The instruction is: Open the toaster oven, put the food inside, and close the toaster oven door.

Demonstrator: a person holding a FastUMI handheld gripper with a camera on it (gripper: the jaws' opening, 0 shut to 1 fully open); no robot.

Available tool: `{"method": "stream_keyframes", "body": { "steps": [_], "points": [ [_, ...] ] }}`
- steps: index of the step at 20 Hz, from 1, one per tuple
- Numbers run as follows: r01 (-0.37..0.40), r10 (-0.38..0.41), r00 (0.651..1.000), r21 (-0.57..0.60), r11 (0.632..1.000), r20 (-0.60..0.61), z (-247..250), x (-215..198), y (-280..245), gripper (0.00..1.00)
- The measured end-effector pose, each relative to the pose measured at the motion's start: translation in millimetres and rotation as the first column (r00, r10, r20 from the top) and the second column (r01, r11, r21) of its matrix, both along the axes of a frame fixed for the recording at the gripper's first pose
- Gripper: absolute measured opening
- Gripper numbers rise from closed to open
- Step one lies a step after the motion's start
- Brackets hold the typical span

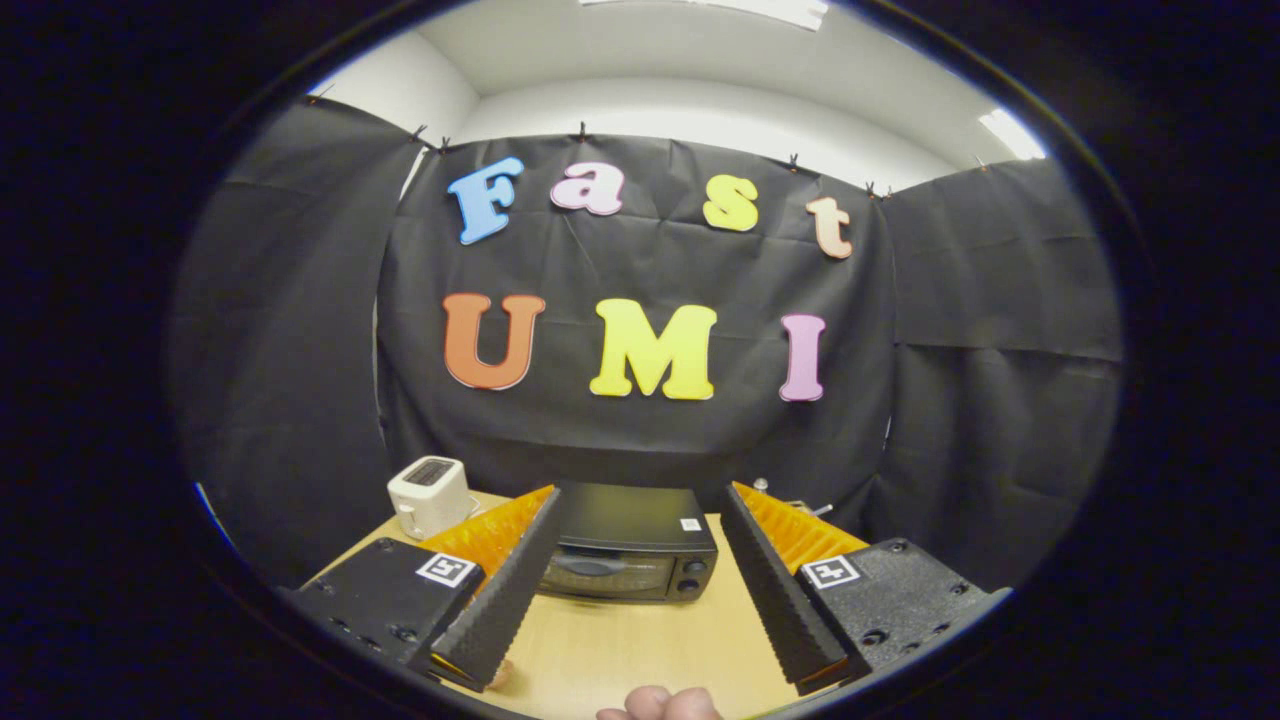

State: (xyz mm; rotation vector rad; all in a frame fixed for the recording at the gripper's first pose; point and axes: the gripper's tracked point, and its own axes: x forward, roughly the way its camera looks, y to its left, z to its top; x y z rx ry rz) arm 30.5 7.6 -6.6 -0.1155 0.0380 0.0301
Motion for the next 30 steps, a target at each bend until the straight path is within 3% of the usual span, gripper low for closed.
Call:
{"method": "stream_keyframes", "body": {
  "steps": [9,18,30],
  "points": [
    [0.070,-0.069,0.998,0.041,0.997,-0.007,0,19,-44,1.00],
    [-0.053,0.055,0.998,0.092,0.994,-0.016,-17,30,13,1.00],
    [-0.125,0.140,0.985,0.137,0.983,-0.105,-66,59,52,1.00]
  ]
}}
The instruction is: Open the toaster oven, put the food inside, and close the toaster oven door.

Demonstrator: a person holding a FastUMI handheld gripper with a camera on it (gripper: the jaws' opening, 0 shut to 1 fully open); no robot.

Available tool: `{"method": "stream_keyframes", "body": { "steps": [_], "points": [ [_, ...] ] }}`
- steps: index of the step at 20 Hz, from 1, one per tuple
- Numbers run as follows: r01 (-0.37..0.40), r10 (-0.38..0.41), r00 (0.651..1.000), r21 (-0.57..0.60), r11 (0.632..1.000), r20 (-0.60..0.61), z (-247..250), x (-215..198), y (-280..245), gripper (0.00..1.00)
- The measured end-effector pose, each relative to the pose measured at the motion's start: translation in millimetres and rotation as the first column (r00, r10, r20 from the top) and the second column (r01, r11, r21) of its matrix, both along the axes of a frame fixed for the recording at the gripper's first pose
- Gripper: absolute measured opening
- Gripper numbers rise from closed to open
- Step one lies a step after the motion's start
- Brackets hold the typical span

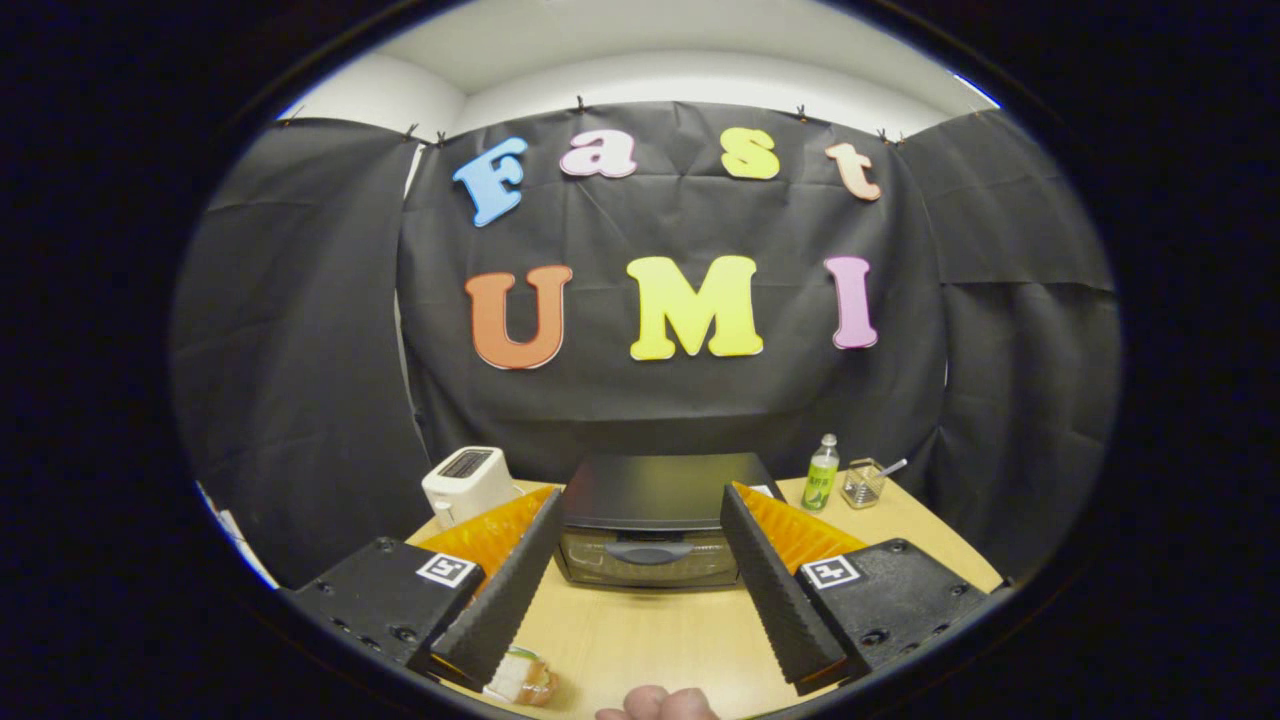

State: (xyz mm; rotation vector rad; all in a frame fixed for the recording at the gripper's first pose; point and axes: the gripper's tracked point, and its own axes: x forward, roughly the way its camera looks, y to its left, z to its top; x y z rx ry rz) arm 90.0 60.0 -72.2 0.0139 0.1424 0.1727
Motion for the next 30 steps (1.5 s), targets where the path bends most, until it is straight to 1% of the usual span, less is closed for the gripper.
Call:
{"method": "stream_keyframes", "body": {
  "steps": [6,12,15,18,19,20,22,25,28,30],
  "points": [
    [0.019,-0.021,0.997,-0.022,1.000,-0.069,-41,55,-1,1.00],
    [0.034,-0.043,0.983,-0.054,0.998,-0.177,-117,117,-14,1.00],
    [0.029,-0.038,0.972,-0.043,0.999,-0.231,-146,144,-9,1.00],
    [0.007,-0.015,0.964,-0.030,1.000,-0.265,-163,164,5,1.00],
    [0.001,-0.008,0.960,-0.028,1.000,-0.281,-170,168,8,1.00],
    [0.009,-0.020,0.961,-0.038,0.999,-0.274,-169,171,8,1.00],
    [-0.002,-0.011,0.961,-0.046,0.999,-0.277,-171,175,12,1.00],
    [0.015,-0.029,0.963,-0.052,0.999,-0.269,-173,183,11,1.00],
    [0.037,-0.052,0.959,-0.060,0.998,-0.280,-172,181,11,1.00],
    [0.039,-0.054,0.957,-0.060,0.997,-0.286,-173,179,12,1.00]
  ]
}}
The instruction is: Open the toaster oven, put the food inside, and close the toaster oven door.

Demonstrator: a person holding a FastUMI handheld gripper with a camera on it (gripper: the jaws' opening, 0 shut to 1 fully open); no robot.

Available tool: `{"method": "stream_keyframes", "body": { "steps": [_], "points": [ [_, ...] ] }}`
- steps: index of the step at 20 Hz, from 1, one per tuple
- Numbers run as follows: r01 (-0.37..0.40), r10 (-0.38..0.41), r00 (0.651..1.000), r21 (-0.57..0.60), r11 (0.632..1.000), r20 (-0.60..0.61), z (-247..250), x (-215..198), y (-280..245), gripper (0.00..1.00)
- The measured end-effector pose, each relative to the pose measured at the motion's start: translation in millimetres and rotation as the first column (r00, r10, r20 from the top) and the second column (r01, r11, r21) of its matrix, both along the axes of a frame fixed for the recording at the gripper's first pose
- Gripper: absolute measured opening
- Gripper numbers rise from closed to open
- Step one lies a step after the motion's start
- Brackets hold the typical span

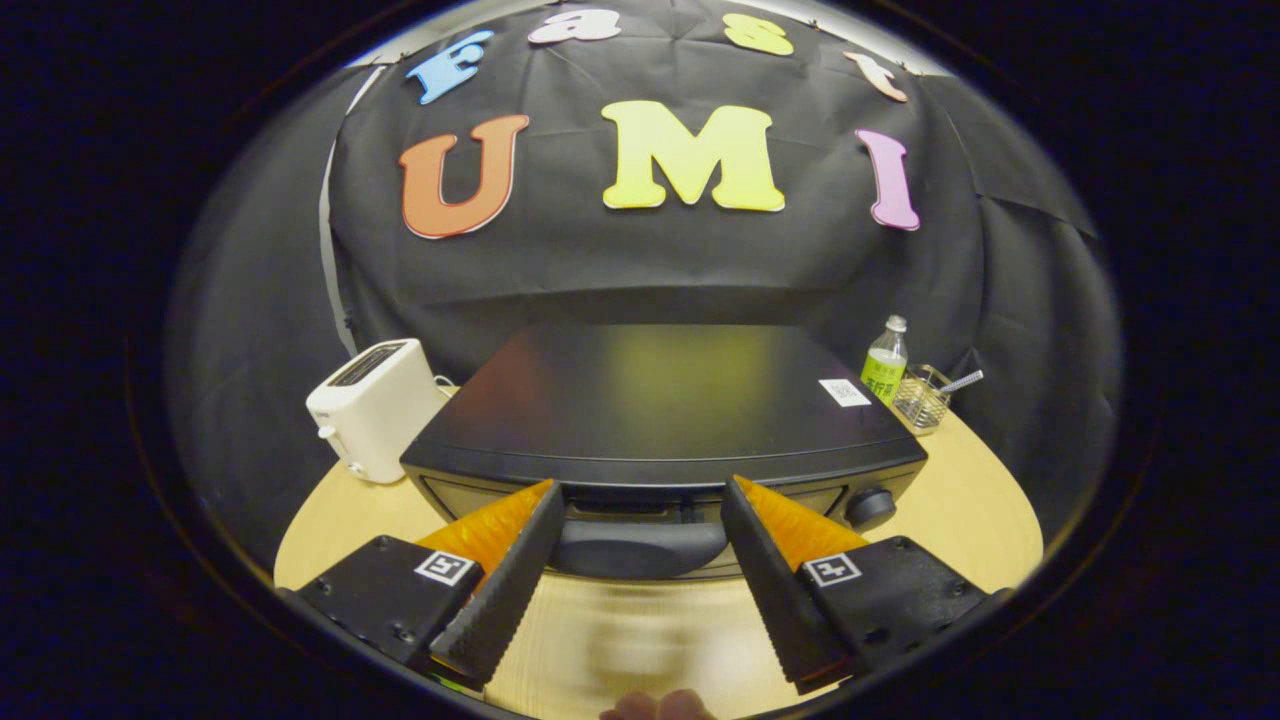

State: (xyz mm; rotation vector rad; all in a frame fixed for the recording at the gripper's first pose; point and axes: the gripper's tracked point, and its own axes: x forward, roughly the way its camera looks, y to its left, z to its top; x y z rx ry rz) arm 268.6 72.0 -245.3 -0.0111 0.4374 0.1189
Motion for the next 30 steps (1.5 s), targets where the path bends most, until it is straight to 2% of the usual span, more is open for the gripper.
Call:
{"method": "stream_keyframes", "body": {
  "steps": [10,17,24,26,30],
  "points": [
    [-0.008,0.008,0.997,-0.007,1.000,-0.072,-32,-71,-7,1.00],
    [-0.031,0.030,0.995,-0.011,0.999,-0.099,-57,-99,-10,1.00],
    [0.021,-0.009,0.967,0.045,0.999,-0.255,-117,-127,-20,1.00],
    [0.037,-0.023,0.965,0.048,0.998,-0.261,-116,-126,-23,1.00],
    [0.012,-0.004,0.972,0.030,0.999,-0.234,-101,-131,-22,1.00]
  ]
}}
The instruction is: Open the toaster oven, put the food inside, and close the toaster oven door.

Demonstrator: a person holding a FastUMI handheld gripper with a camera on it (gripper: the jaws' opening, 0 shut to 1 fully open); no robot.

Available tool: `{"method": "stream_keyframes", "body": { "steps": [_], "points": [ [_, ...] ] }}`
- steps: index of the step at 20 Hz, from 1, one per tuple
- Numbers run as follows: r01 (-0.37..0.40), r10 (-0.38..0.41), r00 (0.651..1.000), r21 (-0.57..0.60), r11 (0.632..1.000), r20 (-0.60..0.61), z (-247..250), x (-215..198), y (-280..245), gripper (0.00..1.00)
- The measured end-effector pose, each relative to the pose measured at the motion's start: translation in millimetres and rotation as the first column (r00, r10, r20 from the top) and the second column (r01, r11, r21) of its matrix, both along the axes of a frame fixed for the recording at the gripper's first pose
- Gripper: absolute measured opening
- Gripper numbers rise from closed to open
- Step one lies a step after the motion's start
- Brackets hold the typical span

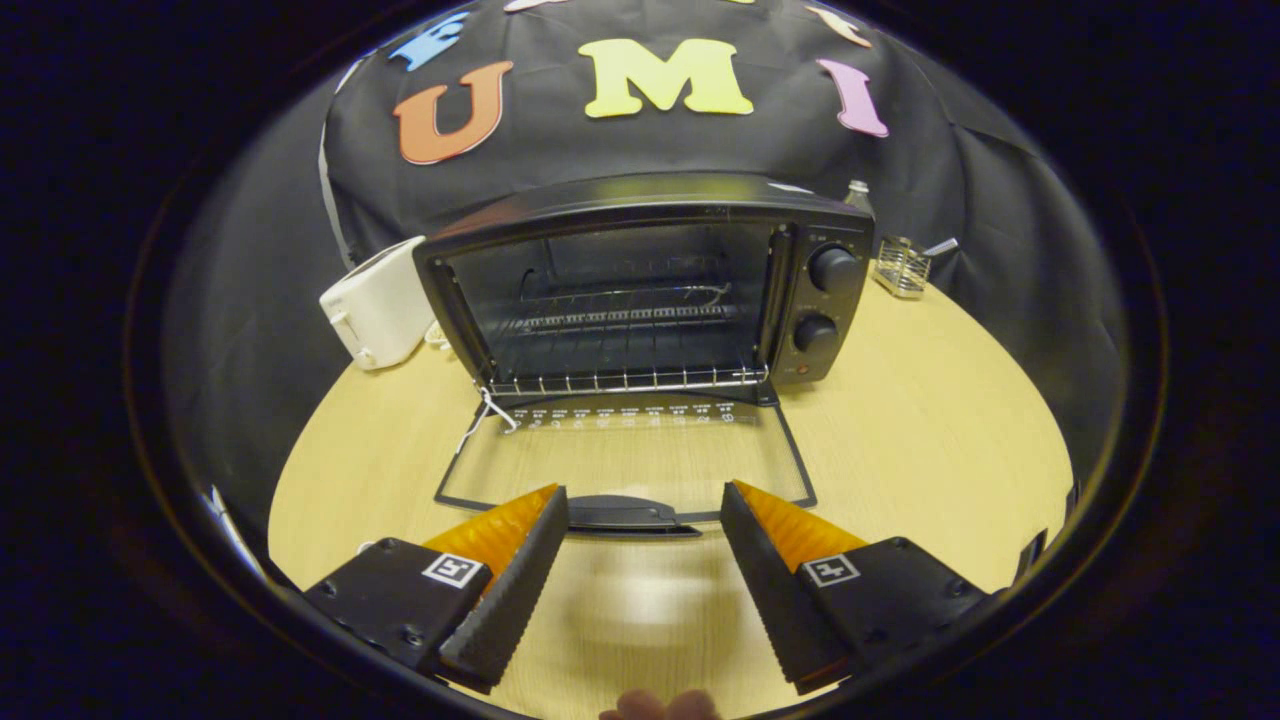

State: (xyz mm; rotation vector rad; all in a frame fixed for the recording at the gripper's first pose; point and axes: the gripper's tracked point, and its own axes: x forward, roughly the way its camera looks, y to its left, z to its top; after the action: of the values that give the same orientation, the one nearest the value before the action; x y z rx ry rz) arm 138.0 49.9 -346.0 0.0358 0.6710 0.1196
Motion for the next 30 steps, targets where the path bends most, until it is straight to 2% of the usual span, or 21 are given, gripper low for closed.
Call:
{"method": "stream_keyframes", "body": {
  "steps": [8,14,18,20,23,28,30],
  "points": [
    [-0.086,0.090,0.987,-0.034,0.996,0.130,87,-32,-1,1.00],
    [-0.168,0.164,0.979,0.026,0.985,0.123,124,-76,13,1.00],
    [-0.256,0.254,0.966,0.083,0.963,0.043,119,-108,39,1.00],
    [-0.274,0.278,0.960,0.130,0.953,-0.015,107,-119,52,1.00],
    [-0.266,0.290,0.950,0.186,0.946,-0.115,84,-131,70,1.00],
    [-0.256,0.325,0.911,0.269,0.928,-0.254,45,-144,101,1.00],
    [-0.219,0.315,0.890,0.298,0.929,-0.329,24,-145,105,1.00]
  ]
}}
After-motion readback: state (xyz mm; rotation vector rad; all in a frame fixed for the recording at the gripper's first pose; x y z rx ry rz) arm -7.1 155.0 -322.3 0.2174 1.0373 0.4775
